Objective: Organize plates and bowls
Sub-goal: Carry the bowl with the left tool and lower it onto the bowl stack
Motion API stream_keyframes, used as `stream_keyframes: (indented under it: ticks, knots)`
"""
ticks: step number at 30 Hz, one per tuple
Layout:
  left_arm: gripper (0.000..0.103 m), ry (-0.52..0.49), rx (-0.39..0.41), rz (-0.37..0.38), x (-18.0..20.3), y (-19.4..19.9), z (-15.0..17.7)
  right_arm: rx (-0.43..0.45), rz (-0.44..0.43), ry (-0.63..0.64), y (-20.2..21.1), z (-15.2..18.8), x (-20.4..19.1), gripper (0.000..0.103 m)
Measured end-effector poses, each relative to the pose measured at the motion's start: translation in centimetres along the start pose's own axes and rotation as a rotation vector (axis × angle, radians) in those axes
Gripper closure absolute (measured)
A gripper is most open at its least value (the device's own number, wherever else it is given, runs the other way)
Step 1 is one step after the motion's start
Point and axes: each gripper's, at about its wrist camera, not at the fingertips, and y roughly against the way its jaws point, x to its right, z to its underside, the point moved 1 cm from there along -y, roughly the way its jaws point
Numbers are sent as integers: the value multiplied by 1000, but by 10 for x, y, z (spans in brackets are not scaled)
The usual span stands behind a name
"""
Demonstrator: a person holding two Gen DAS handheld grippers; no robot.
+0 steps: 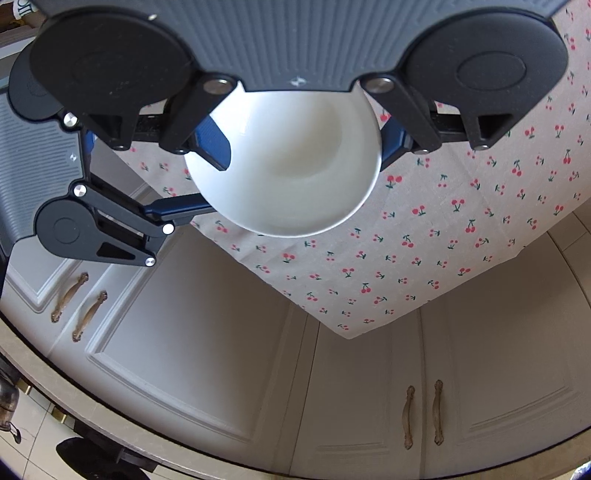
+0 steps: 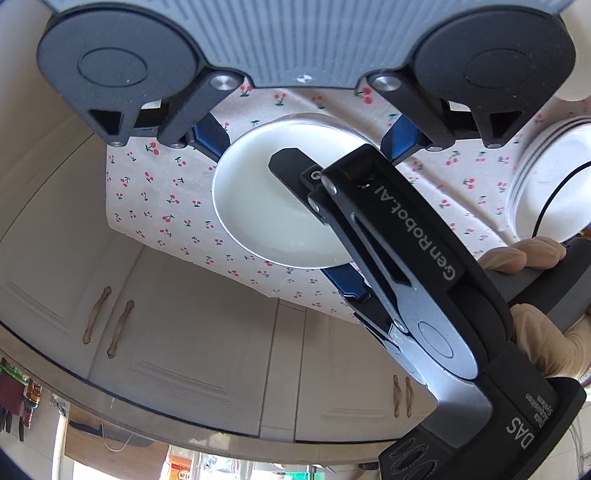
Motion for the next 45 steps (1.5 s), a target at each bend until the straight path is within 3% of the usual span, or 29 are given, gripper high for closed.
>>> stream_keyframes:
  ticks: [22,45]
  knots:
    - [22,-22,26,-14,79,86,72,30,-9,70,87,33,-85,12]
    - [22,-1,5,-9,103,94,145,-16,-52,85,92,81,-139,12]
